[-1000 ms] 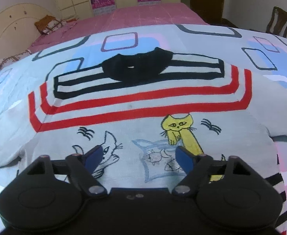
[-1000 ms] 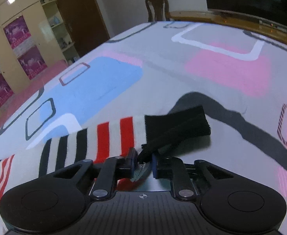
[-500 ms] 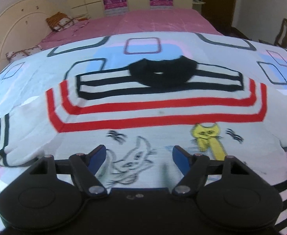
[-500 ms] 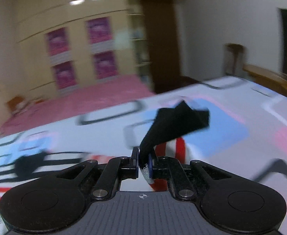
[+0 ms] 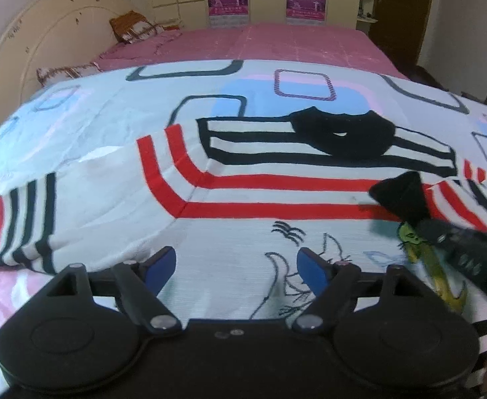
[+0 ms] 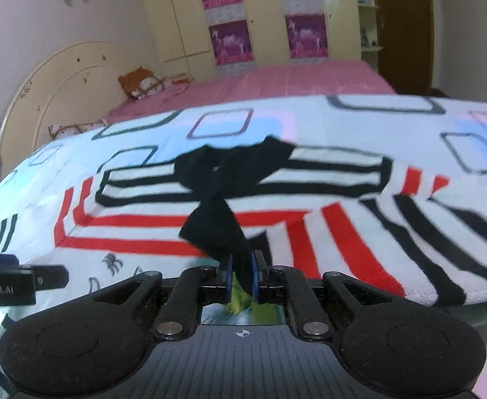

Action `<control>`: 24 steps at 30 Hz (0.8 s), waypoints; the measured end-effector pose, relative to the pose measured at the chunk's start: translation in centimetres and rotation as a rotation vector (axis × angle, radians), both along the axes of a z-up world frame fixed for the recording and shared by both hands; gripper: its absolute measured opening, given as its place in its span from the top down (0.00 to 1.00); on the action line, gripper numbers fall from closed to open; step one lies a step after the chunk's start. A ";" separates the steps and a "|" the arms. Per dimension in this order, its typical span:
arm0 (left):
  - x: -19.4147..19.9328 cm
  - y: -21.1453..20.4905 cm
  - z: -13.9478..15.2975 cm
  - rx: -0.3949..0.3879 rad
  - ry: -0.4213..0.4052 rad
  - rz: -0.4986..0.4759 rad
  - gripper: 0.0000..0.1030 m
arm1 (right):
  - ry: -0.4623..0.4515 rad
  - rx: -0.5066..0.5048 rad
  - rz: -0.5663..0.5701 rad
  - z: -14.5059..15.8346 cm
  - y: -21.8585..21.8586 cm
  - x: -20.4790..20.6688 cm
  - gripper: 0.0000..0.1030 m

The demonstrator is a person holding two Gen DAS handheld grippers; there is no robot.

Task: Fold small clothes
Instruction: 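Fold the held sleeve across the sweater body and release with the right gripper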

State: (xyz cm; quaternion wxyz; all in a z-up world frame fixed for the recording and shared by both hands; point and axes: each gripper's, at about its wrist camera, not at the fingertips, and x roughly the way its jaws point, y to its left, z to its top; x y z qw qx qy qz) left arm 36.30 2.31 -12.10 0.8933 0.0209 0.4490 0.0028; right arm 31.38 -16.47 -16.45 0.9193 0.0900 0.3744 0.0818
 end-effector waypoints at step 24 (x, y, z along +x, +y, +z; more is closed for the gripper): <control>4.0 -8.7 -3.8 -0.252 0.068 -0.261 0.96 | 0.059 -0.126 -0.344 -0.2 -13.1 -6.8 0.45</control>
